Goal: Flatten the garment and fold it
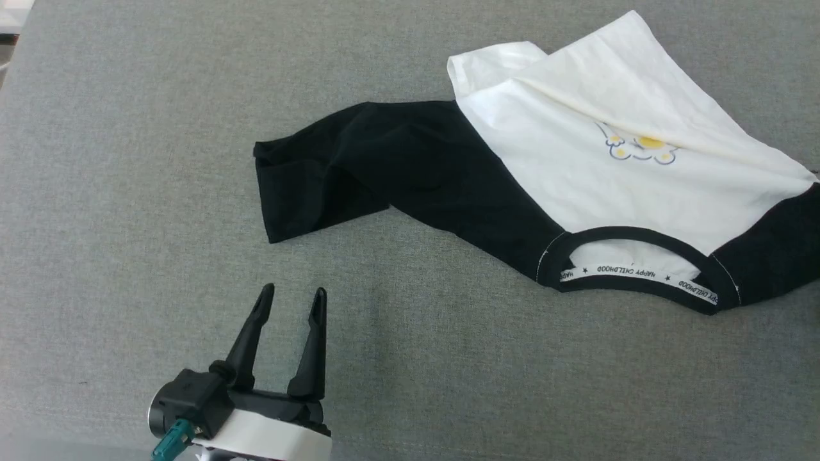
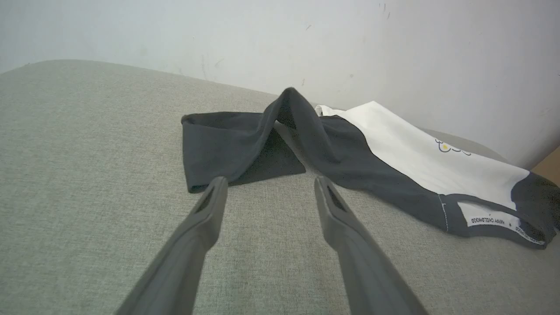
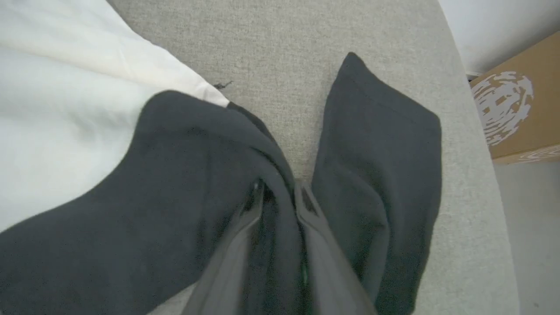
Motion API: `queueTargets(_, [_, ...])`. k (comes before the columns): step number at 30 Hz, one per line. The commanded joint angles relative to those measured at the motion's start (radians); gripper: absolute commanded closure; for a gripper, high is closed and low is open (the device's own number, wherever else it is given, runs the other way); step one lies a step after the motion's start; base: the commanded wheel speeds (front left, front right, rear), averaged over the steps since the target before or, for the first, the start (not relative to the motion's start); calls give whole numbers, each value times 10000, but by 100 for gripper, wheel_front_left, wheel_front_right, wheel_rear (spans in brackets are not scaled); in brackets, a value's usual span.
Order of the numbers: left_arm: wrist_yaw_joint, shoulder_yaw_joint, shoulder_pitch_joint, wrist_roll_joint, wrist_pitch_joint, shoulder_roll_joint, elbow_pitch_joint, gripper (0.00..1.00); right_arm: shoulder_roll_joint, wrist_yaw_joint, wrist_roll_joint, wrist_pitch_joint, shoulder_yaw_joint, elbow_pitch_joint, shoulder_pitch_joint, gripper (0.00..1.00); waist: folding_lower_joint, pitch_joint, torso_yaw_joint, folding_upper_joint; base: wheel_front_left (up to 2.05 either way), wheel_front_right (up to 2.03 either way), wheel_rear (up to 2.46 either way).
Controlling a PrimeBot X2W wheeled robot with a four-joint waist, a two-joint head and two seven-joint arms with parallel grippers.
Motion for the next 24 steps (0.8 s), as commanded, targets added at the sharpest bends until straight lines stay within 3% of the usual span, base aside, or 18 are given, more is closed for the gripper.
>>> queueTargets(1, [-66,-17,-98,27,-47,-27,61,0,179,-9,13,-216,86,82,-217,0,-2,-85,-75,0,0,0,0])
queueTargets(5, [-87,-40,-12,43,-47,-21,154,0,363,-9,287,-633,137,-597,-137,0,-2,-405,-263,0,0,0,0])
queueTargets(13, [-101,-32,252,-62,-47,-22,13,0,1775,-9,598,-768,-251,-4090,1658,0,-2,-978,-761,0,0,0,0])
queueTargets(19, [-75,129,355,61,-47,-6,-263,0,3004,-9,438,-3520,-307,-5690,3233,0,-2,-1300,-1034,0,0,0,0])
queueTargets(24, [23,279,698,82,-47,-16,-422,0,3052,-9,1737,-6418,30,-4351,4457,0,-2,-1639,-1215,0,0,0,0])
